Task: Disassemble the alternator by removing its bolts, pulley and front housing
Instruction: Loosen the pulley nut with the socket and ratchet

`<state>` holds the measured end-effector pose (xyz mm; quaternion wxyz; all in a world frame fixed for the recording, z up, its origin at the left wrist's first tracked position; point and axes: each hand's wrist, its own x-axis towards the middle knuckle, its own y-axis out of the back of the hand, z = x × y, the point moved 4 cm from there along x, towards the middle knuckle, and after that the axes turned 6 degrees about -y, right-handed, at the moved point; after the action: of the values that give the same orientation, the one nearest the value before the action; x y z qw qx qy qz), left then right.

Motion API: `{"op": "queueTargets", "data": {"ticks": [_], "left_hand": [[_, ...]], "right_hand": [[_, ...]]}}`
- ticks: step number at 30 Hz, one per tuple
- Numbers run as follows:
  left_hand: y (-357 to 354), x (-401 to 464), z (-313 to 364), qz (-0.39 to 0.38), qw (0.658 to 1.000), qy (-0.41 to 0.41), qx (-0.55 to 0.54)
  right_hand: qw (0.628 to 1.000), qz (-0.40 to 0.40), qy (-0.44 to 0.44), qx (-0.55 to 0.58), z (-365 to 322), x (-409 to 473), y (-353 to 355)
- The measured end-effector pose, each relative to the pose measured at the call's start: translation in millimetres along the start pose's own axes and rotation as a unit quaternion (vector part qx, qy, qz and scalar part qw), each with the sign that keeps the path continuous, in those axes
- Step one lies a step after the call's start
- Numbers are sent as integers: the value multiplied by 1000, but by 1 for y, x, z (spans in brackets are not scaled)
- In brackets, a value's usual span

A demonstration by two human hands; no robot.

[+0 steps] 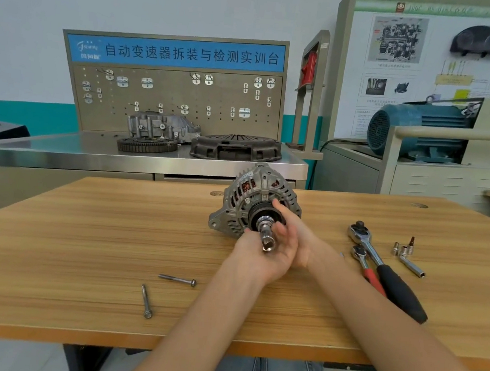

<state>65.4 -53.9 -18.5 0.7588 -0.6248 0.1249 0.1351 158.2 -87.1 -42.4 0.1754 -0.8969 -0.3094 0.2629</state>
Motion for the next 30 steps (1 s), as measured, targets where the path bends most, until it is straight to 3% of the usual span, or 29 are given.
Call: {"op": "queueTargets", "data": {"ticks": [7, 9, 12, 15, 21, 27, 30], "left_hand": [[0, -3, 3, 31, 996, -74, 47], [4, -3, -1, 30, 997, -65, 43], [5, -2, -8, 15, 999, -12, 39], [5, 0, -8, 4, 999, 17, 32], [7, -4, -1, 28, 997, -62, 40], [17, -2, 0, 19, 999, -3, 34], [28, -2, 12, 7, 996, 13, 87]], "right_hand": [[999, 40, 2, 3, 4, -2, 0], [997, 58, 27, -50, 3, -12, -1], [987, 112, 57, 96, -1, -35, -4], [995, 80, 55, 7, 6, -8, -5], [999, 22, 18, 41, 5, -9, -6], [996, -21, -16, 80, 10, -13, -12], [996, -48, -18, 80, 17, -17, -11]]}}
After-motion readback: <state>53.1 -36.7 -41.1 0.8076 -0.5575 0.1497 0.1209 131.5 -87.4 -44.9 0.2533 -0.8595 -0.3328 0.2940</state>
